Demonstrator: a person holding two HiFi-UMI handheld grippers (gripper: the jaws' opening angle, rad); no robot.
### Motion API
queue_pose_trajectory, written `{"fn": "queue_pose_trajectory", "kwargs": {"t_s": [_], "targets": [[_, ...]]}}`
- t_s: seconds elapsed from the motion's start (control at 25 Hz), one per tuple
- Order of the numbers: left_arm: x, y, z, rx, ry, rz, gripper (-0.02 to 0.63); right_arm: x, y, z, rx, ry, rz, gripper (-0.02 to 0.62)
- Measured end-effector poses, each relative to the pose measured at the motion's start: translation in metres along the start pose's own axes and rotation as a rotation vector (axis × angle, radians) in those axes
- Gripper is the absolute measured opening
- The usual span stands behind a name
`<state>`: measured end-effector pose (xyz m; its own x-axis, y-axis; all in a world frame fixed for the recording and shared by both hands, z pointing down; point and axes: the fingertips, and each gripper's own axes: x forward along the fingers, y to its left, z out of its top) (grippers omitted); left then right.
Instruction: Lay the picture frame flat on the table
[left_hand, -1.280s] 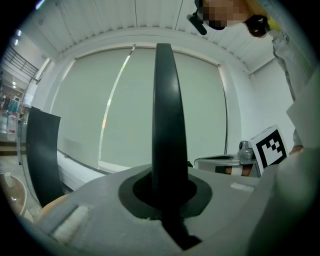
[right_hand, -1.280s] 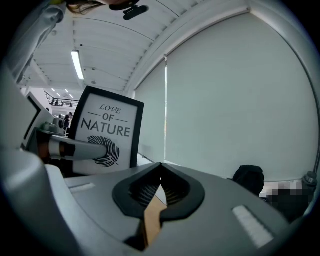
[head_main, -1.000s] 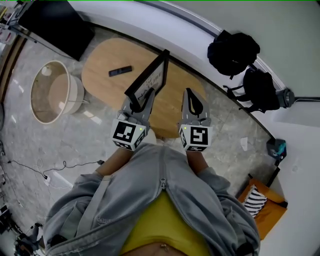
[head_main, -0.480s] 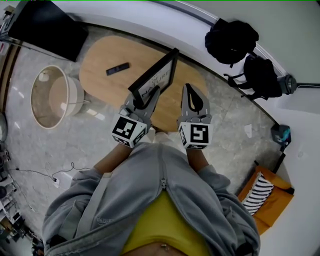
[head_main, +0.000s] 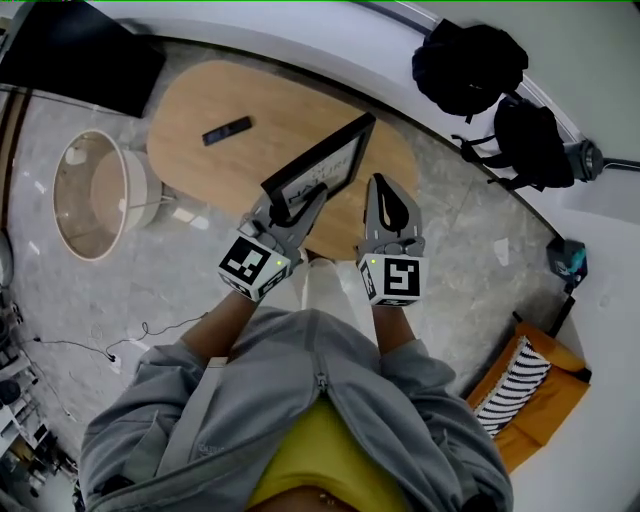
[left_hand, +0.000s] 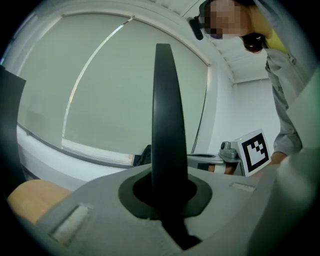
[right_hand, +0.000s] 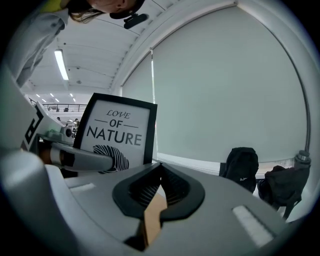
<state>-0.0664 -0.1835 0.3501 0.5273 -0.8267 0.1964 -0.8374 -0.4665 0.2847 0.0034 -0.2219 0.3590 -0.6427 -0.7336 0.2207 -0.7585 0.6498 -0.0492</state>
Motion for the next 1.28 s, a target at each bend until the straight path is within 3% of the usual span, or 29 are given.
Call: {"fn": "queue_pose_trajectory", "kwargs": {"t_s": [0.52, 0.6, 0.84, 1.28], "targets": [[0.032, 0.040, -0.107, -0.083, 0.070, -0.106, 0.011, 0.037, -0.001, -0.100, -0.006, 0.062, 0.066, 0.002], [0.033, 0.051, -0.124, -0.103, 0.077, -0.122, 0.011, 0.047, 0.002, -0.118, 0.010, 0.083, 0.074, 0.054], [0.043, 0.064, -0.170, -0.108, 0.102, -0.179, 0.011, 0.060, 0.004, -0.165, 0.054, 0.113, 0.147, 0.103], [0.039, 0.067, -0.220, -0.146, 0.163, -0.390, 0.011, 0.053, 0.021, -0.218, 0.132, 0.182, 0.282, 0.110]]}}
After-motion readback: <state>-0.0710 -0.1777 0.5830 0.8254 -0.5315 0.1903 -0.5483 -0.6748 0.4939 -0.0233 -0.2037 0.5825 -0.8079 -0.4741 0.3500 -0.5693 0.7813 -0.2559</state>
